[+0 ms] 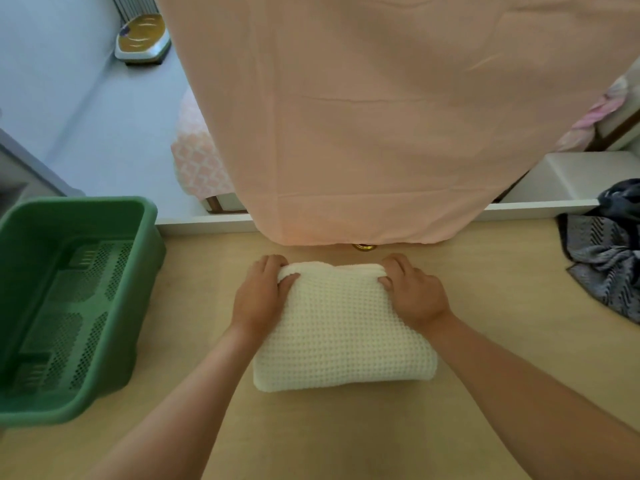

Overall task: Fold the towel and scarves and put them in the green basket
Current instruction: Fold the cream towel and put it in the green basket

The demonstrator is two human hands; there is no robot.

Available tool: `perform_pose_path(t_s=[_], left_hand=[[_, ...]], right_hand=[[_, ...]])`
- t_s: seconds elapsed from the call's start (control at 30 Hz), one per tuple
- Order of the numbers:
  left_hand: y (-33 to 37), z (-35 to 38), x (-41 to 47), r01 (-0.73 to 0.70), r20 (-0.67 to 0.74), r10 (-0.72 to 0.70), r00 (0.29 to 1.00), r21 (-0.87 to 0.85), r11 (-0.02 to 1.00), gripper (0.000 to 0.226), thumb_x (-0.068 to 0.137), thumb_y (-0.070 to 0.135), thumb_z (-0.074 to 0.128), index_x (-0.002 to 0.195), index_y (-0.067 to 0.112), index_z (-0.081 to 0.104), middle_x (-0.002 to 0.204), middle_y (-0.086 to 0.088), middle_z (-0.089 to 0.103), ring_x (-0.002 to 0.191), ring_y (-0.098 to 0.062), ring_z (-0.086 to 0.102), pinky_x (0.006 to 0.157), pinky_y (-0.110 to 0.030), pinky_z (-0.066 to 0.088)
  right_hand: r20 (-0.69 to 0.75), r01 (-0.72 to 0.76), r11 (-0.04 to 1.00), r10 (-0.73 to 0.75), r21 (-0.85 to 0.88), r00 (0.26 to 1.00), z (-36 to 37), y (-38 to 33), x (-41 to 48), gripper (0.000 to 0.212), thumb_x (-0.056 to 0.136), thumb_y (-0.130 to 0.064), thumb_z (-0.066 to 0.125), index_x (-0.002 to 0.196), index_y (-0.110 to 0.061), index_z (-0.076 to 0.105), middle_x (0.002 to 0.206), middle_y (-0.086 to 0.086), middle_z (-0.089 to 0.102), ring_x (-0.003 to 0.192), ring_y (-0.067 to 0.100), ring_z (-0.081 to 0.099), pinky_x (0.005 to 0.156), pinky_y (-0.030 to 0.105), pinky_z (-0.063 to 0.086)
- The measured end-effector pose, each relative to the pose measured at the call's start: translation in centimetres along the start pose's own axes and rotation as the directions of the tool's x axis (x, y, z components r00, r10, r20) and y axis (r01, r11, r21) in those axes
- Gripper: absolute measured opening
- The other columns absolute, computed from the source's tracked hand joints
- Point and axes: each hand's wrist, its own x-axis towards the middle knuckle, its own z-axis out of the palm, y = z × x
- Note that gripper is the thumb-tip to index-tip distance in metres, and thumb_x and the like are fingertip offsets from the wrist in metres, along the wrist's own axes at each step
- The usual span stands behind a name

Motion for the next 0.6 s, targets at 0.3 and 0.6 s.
perform_pose_path(t_s=[0.3,0.6], left_hand=[[5.4,2.6,-2.7,-0.427,0.225,0.374,0.900,0.285,0.858,0.041,0.094,0.041,0.045,0.127,0.024,0.062,0.132,-0.001,0.059,0.122,-0.027,0.053,0.105,-0.047,0.035],[5.0,3.8,-2.2,-0.344,0.481,0.069,0.874,0.510,0.788,0.089,0.081,0.085,0.022,0.154,0.042,-0.006,0.164,0.002,-0.010,0.151,-0.024,-0.008,0.117,-0.061,0.003]], right_hand=[[0.262,-0.149,0.977,0.185,-0.152,0.947,-0.6,-1.7,2.7,0.047,0.099,-0.045,0.049,0.132,-0.012,0.051,0.113,0.013,0.061,0.093,0.033,0.061,0.068,0.036,0.042],[0.065,-0.149,0.977,0.140,0.151,0.988,-1.3,-6.3,-3.7,0.039,0.088,-0.028,0.048,0.124,-0.022,0.063,0.136,0.010,0.053,0.122,0.031,0.050,0.096,0.046,0.040]])
